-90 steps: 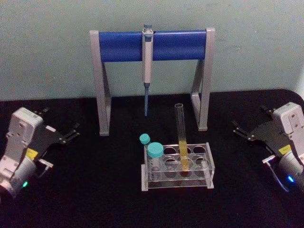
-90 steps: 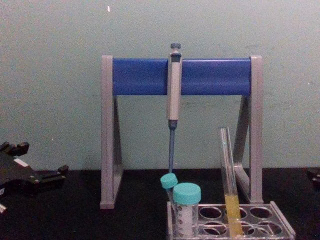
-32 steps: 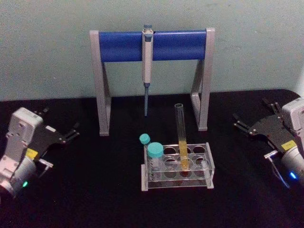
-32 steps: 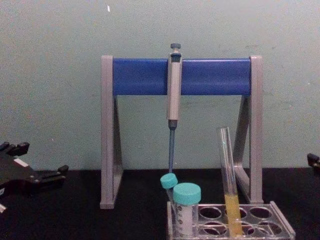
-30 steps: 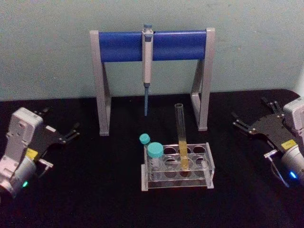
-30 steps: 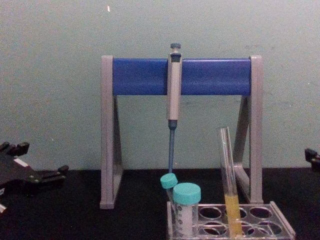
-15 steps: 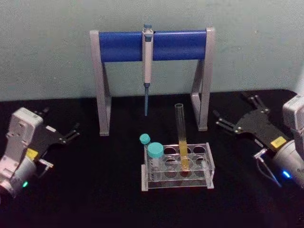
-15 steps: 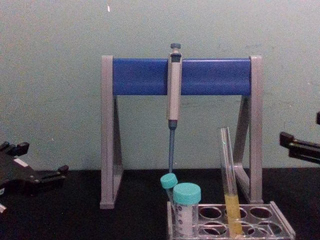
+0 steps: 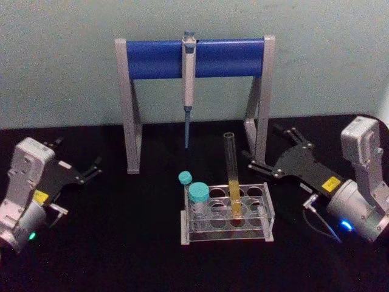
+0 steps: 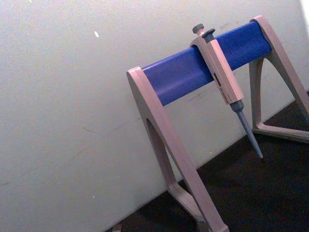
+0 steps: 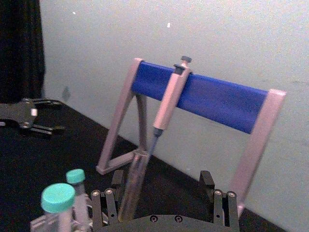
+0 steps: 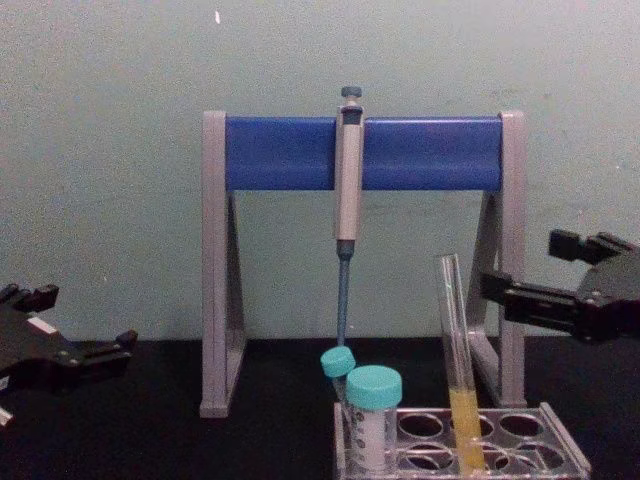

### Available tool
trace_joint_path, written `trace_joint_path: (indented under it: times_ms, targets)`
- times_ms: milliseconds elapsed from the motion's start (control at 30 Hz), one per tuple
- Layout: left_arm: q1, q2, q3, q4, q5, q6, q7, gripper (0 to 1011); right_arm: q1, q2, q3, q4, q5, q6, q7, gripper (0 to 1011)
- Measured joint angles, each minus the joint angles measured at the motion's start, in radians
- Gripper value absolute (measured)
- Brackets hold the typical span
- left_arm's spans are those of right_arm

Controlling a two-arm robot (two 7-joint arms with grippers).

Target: Pick up the test tube from the test tube rack, shake it, then place it back into the test tube rack.

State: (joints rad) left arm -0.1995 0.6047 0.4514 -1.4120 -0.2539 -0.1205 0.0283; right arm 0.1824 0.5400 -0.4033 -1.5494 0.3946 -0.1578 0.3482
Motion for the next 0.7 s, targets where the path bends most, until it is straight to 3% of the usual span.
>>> trace_joint_path:
  times_ms: [333,700]
  targets:
    - [0.000,0.000,0.000,0.000,0.000,0.000,0.000,1001,0.047,-0.037,-0.019,0.022,0.019,0.112,0.061,1000]
    - [0.000,0.000,0.000,0.000,0.000,0.000,0.000,1001,0.082,-0.076,-0.021,0.066,0.023,0.217,0.088,1000]
